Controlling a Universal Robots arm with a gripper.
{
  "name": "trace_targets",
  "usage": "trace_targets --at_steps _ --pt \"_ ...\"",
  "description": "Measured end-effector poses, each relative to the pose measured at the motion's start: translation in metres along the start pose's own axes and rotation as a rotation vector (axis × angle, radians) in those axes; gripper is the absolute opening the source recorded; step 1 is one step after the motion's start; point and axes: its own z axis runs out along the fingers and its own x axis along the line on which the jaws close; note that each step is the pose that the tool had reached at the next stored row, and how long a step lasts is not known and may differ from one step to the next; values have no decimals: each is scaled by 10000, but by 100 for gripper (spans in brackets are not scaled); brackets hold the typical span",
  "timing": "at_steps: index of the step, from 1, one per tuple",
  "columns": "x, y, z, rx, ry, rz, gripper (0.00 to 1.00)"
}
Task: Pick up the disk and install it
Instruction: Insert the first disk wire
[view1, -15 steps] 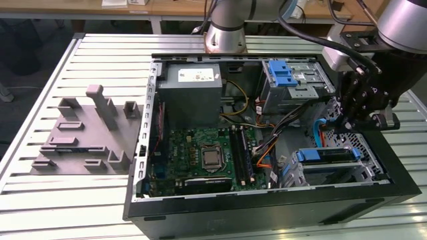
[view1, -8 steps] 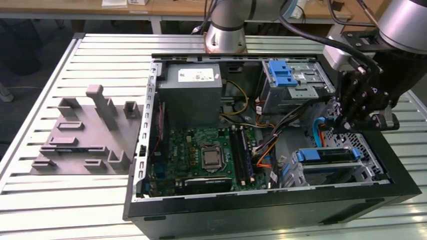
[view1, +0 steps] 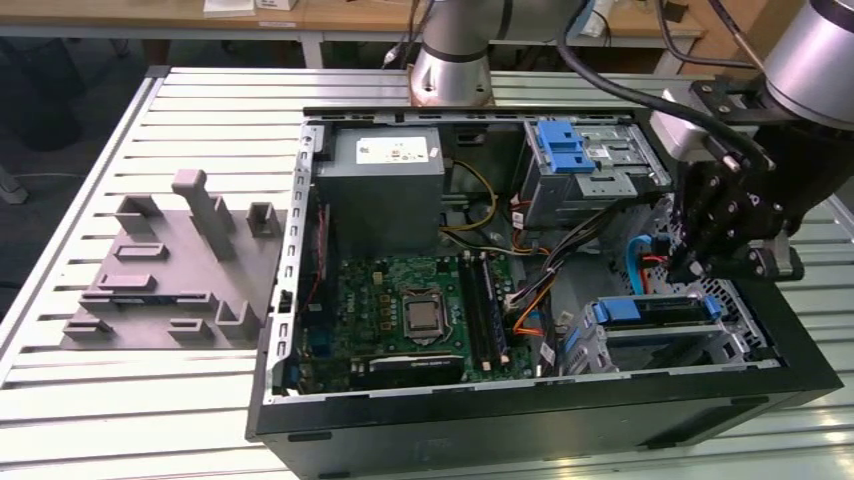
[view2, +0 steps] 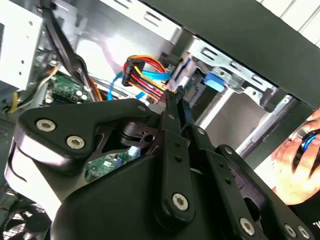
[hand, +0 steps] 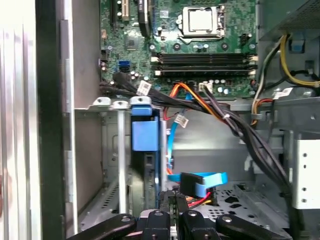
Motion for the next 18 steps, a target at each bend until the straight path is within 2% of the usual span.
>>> trace_targets --at_steps 2,6,7,10,11,15,18 --pt "43 -1 11 0 -2 7 16" --pt "48 -1 12 -7 -3 15 16" --pt "48 -2 12 -45 -2 13 16" --pt "48 -13 17 -240 1 16 16" --pt "54 -18 21 -268 3 18 16" --pt "101 -23 54 -290 -13 35 16" --pt "102 -24 58 -298 -11 38 16"
